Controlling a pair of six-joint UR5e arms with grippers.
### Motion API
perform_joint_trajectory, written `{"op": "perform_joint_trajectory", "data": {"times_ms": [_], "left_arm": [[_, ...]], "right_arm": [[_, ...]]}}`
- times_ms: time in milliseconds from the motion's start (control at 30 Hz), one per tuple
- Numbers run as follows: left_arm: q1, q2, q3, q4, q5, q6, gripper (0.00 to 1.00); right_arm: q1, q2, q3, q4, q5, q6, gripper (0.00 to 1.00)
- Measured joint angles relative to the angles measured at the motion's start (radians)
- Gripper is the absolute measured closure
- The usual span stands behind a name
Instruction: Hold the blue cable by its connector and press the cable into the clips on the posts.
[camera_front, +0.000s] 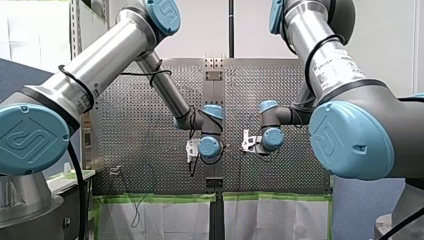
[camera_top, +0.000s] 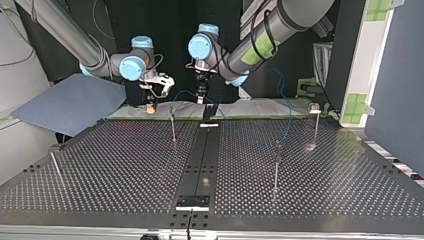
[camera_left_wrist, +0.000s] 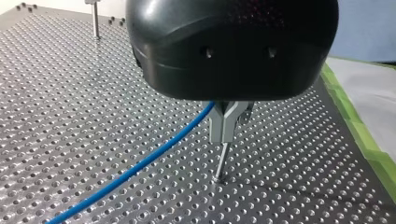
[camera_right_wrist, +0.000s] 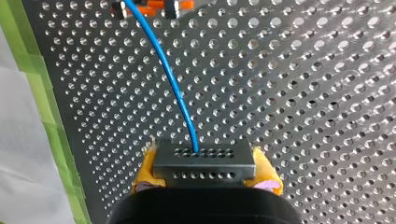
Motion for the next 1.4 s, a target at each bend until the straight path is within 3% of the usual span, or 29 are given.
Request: {"op": "perform_joint_trajectory", "data": {"times_ms": [233, 367, 600, 1033, 1400], "left_arm": [[-0.007, -0.018, 0.006, 0.013, 0.01, -0.026, 1.0], [-0.018, -0.049, 0.031, 0.003, 0.021, -0.045, 1.0], [-0.02, -0.112, 0.056, -0.006, 0.022, -0.05, 1.0], [-0.018, -0.122, 0.057, -0.01, 0.059, -0.018, 1.0], [-0.02, -0.123, 0.057, -0.014, 0.006, 0.015, 1.0]], "right_arm": [[-0.013, 0.008, 0.0, -0.009, -0.061, -0.003, 1.0], [-0.017, 0.009, 0.0, -0.011, -0.078, 0.0, 1.0], [-0.022, 0.009, 0.0, -0.012, -0.082, 0.004, 1.0], [-0.026, 0.009, 0.0, -0.013, -0.084, 0.006, 1.0], [-0.029, 0.009, -0.001, -0.012, -0.085, 0.01, 1.0]]}}
